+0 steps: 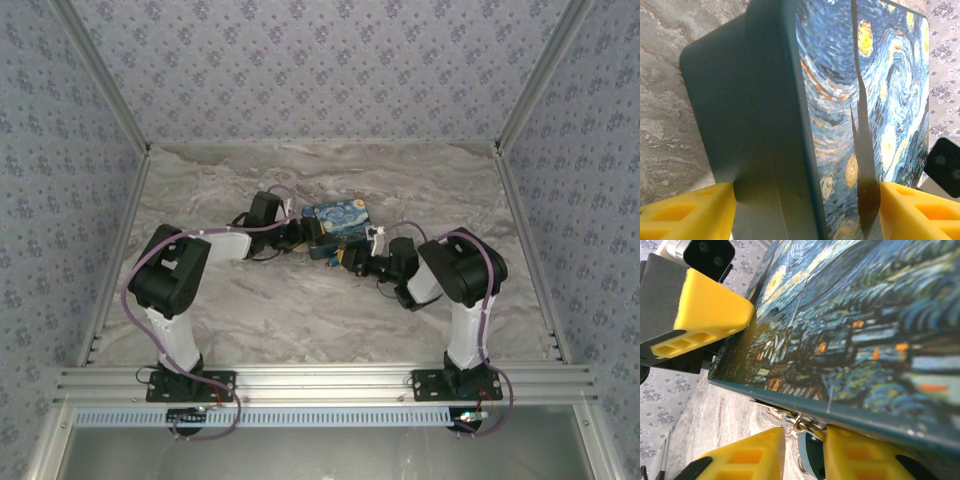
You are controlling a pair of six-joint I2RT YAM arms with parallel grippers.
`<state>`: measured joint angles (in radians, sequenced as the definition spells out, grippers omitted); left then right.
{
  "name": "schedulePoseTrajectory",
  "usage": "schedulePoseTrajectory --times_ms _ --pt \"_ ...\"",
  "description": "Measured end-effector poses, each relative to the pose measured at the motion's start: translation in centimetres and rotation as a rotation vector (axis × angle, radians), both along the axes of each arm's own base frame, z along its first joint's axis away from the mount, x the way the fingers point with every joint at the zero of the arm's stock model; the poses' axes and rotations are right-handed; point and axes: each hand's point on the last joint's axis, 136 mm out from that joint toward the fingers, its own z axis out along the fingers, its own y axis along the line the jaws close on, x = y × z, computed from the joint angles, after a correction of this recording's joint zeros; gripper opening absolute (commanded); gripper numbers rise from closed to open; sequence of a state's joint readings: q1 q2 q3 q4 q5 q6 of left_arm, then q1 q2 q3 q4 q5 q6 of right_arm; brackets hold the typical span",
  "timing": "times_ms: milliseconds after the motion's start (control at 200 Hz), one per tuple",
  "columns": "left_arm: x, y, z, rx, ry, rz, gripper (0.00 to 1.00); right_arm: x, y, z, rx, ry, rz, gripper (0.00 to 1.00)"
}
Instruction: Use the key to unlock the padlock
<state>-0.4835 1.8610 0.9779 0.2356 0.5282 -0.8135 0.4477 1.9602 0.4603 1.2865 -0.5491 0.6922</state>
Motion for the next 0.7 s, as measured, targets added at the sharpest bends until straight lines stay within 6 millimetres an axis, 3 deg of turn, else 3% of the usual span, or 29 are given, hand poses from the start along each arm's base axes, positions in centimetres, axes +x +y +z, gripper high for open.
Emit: schedulePoseTrajectory --times_ms 275,700 --pt "0.03 0.01 0.00 0.001 -0.001 0.001 0.70 0.07 -0.34 -0.58 -0.014 0.015 -0.020 0.05" --pt "0.06 0.03 -0.02 0.003 -0.003 0.003 0.71 -0.34 -0.73 -0.63 -0.004 0.024 -0.034 0.02"
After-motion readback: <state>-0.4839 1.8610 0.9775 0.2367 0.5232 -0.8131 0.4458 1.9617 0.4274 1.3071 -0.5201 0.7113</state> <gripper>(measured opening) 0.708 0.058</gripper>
